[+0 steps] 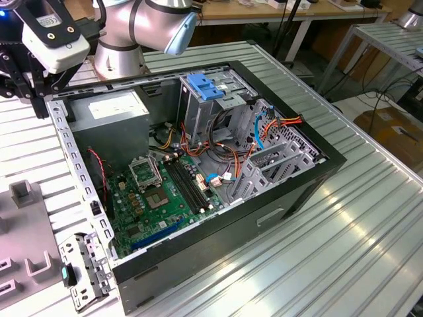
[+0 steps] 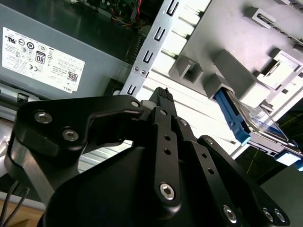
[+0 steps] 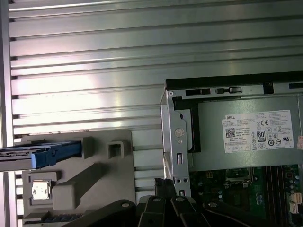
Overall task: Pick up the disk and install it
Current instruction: 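Reach for the disk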
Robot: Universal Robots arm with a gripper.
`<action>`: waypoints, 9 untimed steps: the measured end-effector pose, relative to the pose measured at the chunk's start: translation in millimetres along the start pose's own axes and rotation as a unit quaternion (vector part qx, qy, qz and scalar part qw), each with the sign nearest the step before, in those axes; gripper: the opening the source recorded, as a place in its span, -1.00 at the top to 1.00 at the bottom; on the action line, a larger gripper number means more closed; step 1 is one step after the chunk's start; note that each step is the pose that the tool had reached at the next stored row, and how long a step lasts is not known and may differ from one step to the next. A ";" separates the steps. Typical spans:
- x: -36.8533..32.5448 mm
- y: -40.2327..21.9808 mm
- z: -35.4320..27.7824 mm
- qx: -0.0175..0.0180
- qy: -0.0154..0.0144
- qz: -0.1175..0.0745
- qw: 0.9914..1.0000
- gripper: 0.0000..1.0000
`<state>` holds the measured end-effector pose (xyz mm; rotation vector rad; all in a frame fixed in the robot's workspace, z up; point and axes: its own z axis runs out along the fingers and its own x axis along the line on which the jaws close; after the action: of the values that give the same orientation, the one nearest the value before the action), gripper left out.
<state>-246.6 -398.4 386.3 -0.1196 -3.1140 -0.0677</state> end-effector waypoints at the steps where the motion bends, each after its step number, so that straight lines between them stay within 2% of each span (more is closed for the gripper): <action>1: 0.5 0.0 0.0 0.000 0.000 0.000 1.000 0.79; 9: 11.1 0.7 0.3 0.000 0.002 0.000 1.000 0.79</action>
<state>-257.6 -396.8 386.3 -0.1197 -3.1104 -0.0673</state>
